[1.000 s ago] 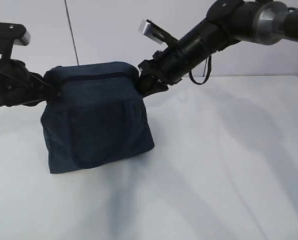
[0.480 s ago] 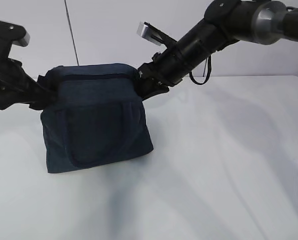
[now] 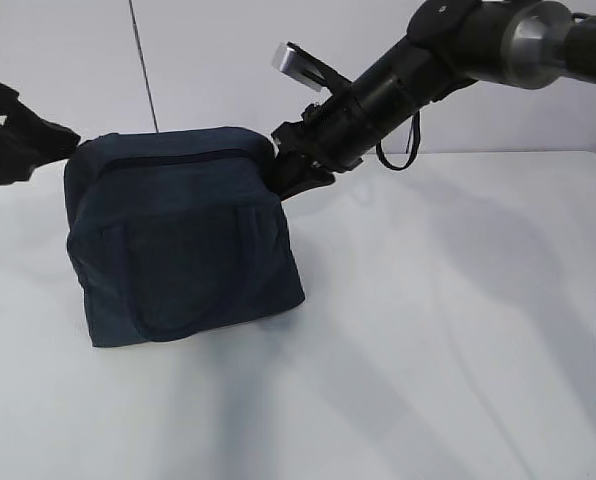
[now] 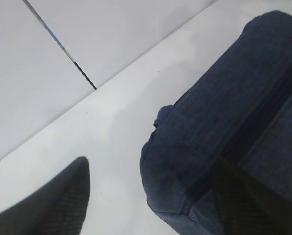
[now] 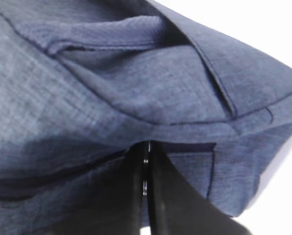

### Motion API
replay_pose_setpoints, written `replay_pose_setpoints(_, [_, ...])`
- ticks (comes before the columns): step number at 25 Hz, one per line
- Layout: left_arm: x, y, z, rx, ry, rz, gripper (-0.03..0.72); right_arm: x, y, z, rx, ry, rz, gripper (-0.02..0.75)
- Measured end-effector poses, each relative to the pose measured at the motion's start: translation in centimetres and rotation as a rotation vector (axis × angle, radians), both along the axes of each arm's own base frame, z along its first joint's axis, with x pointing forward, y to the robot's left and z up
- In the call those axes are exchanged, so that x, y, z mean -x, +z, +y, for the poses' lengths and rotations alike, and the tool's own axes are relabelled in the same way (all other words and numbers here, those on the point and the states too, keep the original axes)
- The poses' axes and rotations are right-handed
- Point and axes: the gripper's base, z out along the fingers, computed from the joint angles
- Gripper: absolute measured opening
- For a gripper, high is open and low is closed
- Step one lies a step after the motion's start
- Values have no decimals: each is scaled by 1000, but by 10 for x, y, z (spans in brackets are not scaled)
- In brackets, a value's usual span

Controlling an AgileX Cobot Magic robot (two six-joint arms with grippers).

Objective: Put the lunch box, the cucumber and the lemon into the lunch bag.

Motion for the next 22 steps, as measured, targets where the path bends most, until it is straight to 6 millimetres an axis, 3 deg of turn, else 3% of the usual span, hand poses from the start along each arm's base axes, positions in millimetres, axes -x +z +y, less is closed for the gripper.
replay_pose_setpoints(4, [12,10,-2,-22,-41,-14,561,5,1,11,-15,18,5,-13])
replay_pose_setpoints(14, [46,-3,-42,-280,-405,77,532,20,10,45,-57,89,-6,-13])
replay_pose_setpoints(22, [54,-10,-39,-484,-501,121,505,28,12,59,-78,106,16,-13])
